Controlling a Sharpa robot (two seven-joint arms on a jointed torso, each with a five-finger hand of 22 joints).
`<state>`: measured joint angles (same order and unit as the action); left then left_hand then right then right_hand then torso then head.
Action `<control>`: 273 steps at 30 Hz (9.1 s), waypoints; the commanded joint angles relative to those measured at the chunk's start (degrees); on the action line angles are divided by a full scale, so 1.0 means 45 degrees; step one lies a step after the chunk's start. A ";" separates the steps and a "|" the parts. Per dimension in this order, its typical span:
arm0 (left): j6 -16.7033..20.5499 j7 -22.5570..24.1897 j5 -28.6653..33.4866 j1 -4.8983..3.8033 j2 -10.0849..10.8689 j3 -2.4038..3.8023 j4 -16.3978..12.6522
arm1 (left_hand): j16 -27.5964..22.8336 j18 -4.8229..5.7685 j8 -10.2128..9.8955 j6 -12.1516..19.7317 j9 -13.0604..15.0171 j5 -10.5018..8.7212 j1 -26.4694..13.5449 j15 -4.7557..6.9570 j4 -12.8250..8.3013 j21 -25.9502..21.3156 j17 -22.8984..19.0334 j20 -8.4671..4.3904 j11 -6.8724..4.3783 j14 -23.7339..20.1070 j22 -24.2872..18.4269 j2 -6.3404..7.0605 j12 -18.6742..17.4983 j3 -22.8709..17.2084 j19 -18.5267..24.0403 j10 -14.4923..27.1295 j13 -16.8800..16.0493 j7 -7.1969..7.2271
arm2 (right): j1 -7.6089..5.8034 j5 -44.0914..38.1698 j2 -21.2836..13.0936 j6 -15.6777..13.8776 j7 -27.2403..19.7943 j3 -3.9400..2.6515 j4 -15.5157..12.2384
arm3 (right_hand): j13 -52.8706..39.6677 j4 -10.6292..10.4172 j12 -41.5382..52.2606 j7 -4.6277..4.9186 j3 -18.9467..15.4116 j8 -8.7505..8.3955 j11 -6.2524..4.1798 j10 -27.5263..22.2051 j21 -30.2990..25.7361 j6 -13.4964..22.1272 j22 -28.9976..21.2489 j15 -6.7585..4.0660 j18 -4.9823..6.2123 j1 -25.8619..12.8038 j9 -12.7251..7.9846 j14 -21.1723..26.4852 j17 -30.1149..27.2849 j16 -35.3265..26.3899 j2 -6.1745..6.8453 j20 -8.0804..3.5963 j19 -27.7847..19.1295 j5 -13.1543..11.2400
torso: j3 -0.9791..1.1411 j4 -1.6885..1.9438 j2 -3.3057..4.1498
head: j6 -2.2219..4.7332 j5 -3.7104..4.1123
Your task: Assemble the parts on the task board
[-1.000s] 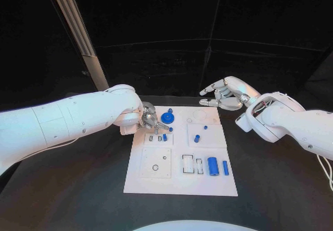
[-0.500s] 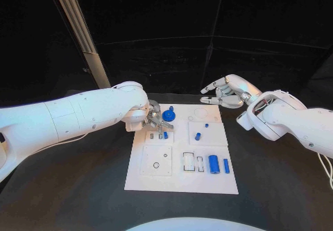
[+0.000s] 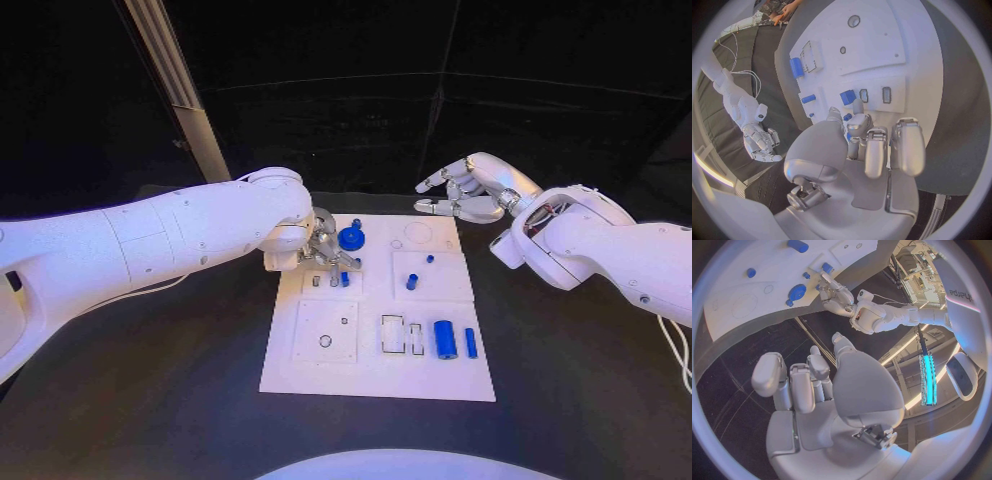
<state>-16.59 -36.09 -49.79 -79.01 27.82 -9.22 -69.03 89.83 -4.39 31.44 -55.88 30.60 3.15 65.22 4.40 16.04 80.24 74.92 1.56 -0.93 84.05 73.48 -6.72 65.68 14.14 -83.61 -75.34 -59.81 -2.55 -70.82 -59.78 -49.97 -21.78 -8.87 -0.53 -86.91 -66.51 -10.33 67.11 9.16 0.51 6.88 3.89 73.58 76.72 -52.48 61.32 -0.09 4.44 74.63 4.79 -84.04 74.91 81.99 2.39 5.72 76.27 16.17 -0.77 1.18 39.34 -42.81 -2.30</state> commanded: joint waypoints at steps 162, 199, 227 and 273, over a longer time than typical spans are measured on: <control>0.2833 0.0446 -0.2122 0.0940 0.1368 -0.0119 -0.2236 | 0.0039 0.0320 0.0719 0.0281 0.2285 0.0740 -0.2588 0.0251 -0.1865 0.0258 0.3351 -0.0160 -0.0299 0.1323 0.0728 0.2696 0.0032 -1.0845 -0.0184 -0.0400 -0.0193 0.0197 | -0.0028 0.0128 0.0519 0.0965 0.0272 -0.0006 0.0875 | 0.0376 -0.0344 -0.0411 -0.0012 -0.0583 0.0144 0.0043 -0.0361 -0.0601 0.0171 -0.0887 -0.0079 0.0412 -0.0077 -0.0038 -0.0525 -0.0121 -0.0490 -0.0298 -0.0021 -0.0446 0.0396 | 0.0099 0.0157 -0.0023 | -0.0391 -0.0081; 0.2168 0.0633 -0.2036 0.0470 0.1896 0.1001 -0.2237 | 0.0039 0.0289 0.0156 0.0972 0.2093 -0.0067 -0.2269 0.0135 0.0001 0.0059 0.3351 -0.0107 -0.0124 0.1323 0.0647 0.2845 -0.0163 -0.4415 -0.0125 -0.0125 0.0188 -0.0032 | -0.0024 0.0373 0.0646 0.0972 0.0130 -0.0001 0.1207 | 0.0407 -0.1399 -0.0329 0.0030 -0.1800 0.0342 0.0099 -0.0444 -0.0921 0.0320 -0.1253 -0.0036 0.0460 -0.0907 -0.0046 -0.0556 -0.0149 -0.0631 -0.1070 0.0017 -0.0491 -0.0699 | 0.0103 0.0165 -0.0054 | -0.0164 0.0082; -0.0699 0.1230 -0.2444 0.0164 -0.0222 0.1310 0.3003 | 0.0039 0.0228 -0.0683 0.1243 0.1100 -0.0060 -0.1115 -0.0149 -0.0005 -0.0137 0.3351 0.0192 0.0184 0.1323 0.0450 0.1913 -0.0264 -0.3653 0.0008 0.0093 0.0425 -0.0366 | -0.0020 0.0396 0.0819 0.1034 0.0090 0.0002 0.1430 | 0.0399 -0.1355 -0.0305 0.0026 -0.1904 0.0373 0.0097 -0.0451 -0.0934 0.0330 -0.1258 -0.0037 0.0460 -0.0813 -0.0045 -0.0563 -0.0130 -0.0630 -0.1148 0.0017 -0.0479 -0.0470 | 0.0092 0.0169 0.0012 | -0.0052 0.0047; -0.1604 0.1510 -0.2504 0.0473 -0.0637 0.1140 0.3411 | 0.0039 0.0225 -0.0505 0.0852 0.0798 -0.0056 0.0026 -0.0109 -0.0513 -0.0153 0.3351 0.0174 0.0124 0.1323 0.0494 0.1323 -0.0173 -0.3500 0.0022 0.0106 0.0424 -0.0292 | -0.0019 0.0388 0.0958 0.1106 0.0075 0.0002 0.1477 | 0.0382 -0.1307 -0.0274 -0.0009 -0.1989 0.0477 0.0067 -0.0450 -0.0976 0.0242 -0.1318 -0.0059 0.0471 -0.0602 -0.0020 -0.0563 -0.0135 -0.0650 -0.1222 0.0002 -0.0491 -0.0263 | 0.0096 0.0159 -0.0028 | -0.0287 0.0006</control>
<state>-22.94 -29.95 -60.56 -76.83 25.02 -4.07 -53.75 89.82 -3.54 28.89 -51.51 34.27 3.15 64.81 3.98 14.05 79.73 74.91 2.06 -0.21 84.05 74.92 -0.73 64.73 -1.60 -83.46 -75.03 -57.94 -3.88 -70.80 -58.26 -45.70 -17.16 -7.96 -0.49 -80.26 -64.74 -16.10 65.61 9.24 -8.10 8.64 4.30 71.95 72.53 -51.33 55.46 -0.09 6.23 71.40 4.67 -84.03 74.26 79.31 -2.96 5.93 74.43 14.84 -0.32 1.90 39.20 -44.06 -2.20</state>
